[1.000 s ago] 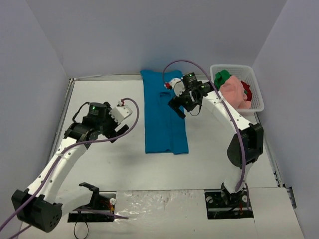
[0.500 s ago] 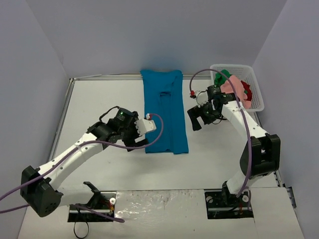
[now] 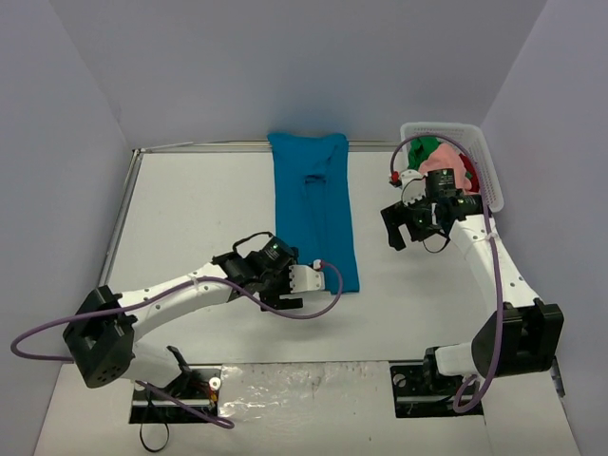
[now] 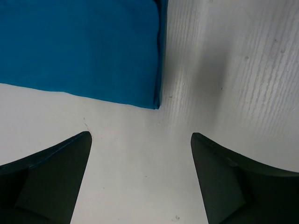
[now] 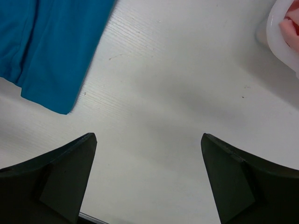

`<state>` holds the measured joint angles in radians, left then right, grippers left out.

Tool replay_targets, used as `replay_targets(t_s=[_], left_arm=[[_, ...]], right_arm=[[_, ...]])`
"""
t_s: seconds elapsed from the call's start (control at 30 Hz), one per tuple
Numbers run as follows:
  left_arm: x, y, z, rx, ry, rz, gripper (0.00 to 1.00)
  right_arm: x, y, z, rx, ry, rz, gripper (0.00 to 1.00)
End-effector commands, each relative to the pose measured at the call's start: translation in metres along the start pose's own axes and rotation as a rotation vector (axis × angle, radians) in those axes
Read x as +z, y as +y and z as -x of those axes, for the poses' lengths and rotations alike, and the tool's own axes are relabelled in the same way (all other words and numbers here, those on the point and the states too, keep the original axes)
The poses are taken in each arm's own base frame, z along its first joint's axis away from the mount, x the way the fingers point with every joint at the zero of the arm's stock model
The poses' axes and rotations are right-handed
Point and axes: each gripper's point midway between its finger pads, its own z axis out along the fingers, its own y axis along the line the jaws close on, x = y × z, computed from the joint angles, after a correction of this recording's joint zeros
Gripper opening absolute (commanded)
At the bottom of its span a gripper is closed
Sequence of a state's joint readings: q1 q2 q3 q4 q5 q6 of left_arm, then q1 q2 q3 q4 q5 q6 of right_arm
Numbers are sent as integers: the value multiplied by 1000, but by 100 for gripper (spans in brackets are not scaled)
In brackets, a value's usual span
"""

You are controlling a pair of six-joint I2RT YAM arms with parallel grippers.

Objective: Fold and stack the t-shirts
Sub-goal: Grab the bottom of the folded rectangular tshirt with both arms

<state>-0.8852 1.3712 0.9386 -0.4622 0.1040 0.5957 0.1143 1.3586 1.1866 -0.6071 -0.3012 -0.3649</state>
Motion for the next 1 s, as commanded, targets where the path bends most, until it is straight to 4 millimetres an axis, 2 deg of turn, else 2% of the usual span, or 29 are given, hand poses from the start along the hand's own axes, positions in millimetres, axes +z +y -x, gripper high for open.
replay_targets(t_s=[0.0,0.2,0.43,0.63,0.8,0.97], left_arm=[[2,9,8,27,-36,44,86],[14,8,5,32,-27,41,84],[25,5,10,29,-27,4,77],[26,5,10,41,-24,-9,75],[29,10,7,27,-9,-12,69],[33,13,7,4,-13,-46,68]], right_arm=[[0,1,-5,6,4,17,90],[5,3,-9,11,16,40,89],[8,4,-12,11,31,48,89],[10,5,-13,11,33,59,88],[11,8,-14,8,33,74,88],[13,7,-16,7,43,74,88]])
